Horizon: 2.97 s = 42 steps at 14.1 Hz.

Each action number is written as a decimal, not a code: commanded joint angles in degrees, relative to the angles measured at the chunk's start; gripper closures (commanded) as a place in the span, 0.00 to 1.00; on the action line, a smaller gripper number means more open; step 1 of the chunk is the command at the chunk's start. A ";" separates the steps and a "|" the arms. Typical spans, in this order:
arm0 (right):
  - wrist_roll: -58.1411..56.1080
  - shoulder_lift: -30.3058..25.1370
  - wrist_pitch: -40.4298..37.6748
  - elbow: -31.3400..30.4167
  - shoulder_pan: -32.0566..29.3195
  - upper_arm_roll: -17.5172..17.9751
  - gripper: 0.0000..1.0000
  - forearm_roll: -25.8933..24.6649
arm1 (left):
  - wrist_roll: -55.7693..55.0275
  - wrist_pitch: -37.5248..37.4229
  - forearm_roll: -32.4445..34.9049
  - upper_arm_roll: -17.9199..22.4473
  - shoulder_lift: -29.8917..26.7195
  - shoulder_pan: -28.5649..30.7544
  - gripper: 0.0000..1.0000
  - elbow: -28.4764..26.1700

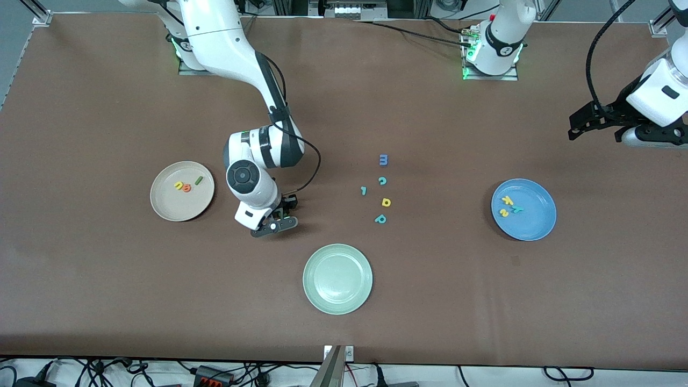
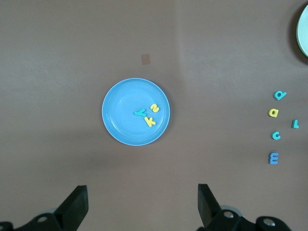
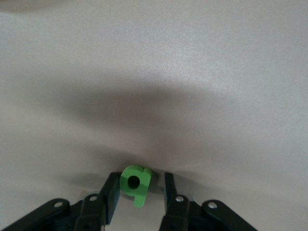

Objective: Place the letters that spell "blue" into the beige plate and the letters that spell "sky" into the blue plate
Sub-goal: 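Grasp the green q with the right gripper, then carry the green q to the beige plate and open the right gripper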

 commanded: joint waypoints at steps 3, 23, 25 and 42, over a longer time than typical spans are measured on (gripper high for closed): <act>1.43 0.62 -0.46 1.33 -0.23 0.12 0.82 -1.53 | 0.89 -0.74 -0.83 0.19 0.16 -0.19 0.00 0.78; -26.69 -8.17 -16.37 -17.47 -4.10 -21.77 0.59 -1.00 | 0.98 -1.62 -0.91 0.28 0.16 -0.19 0.00 0.78; -25.74 -8.25 -16.98 -17.04 -4.36 -21.77 0.00 -0.82 | 0.98 -1.62 -0.83 0.28 0.16 -0.19 0.00 0.78; -12.58 -13.77 -26.74 0.19 -7.59 -20.23 0.00 2.00 | 0.81 -1.71 -0.83 0.19 0.16 -0.28 0.00 0.86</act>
